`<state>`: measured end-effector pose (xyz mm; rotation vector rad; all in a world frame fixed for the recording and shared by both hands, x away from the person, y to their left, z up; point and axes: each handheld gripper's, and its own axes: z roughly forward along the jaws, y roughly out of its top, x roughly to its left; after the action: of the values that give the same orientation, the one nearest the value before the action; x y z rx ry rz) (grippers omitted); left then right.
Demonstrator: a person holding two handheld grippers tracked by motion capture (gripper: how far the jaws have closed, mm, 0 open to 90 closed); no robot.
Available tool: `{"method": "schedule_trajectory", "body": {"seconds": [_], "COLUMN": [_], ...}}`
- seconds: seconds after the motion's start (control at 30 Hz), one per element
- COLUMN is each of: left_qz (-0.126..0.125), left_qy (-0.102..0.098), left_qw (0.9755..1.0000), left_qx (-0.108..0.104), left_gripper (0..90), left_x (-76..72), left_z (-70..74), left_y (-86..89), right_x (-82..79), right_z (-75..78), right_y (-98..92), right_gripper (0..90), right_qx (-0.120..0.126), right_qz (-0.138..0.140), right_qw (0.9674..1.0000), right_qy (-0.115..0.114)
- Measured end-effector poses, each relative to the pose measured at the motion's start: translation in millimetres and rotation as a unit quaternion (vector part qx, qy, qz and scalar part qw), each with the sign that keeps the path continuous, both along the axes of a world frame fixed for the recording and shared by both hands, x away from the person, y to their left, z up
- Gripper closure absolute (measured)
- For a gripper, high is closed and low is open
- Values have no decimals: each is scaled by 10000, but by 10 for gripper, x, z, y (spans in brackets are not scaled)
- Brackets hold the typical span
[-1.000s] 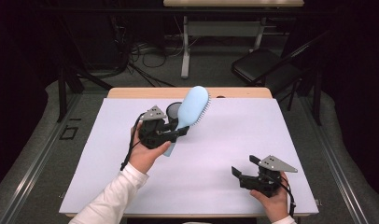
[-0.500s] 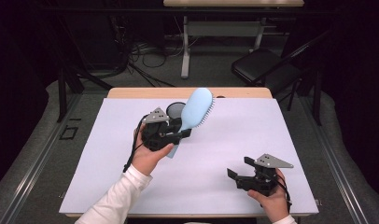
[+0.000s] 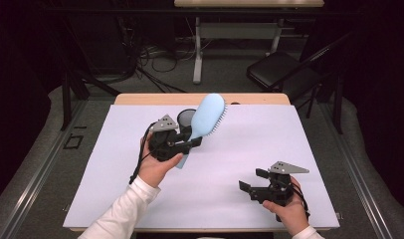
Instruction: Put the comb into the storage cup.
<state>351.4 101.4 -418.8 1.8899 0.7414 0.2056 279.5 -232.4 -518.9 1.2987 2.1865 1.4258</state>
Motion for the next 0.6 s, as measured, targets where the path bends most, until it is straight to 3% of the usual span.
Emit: {"method": "schedule_trajectory", "body": {"seconds": [0.03,0.2,0.6], "left_qz": [-5,20,63], "left_qy": [-8,-8,-7], "left_qw": [10000,10000,10000], "left_qx": [14,-28,-52], "left_gripper": [697,697,697], "left_x": [1,-6,-9], "left_z": [0,-9,-34], "left_y": [6,28,82], "right_x": [14,77,308], "right_z": [21,156,362], "right_y": [1,48,126], "right_gripper": [144,144,143], "right_qx": [-156,-299,-440], "right_qz": [19,151,319], "right_qw": [9999,9994,9984], "right_qy": [-23,-83,127]}}
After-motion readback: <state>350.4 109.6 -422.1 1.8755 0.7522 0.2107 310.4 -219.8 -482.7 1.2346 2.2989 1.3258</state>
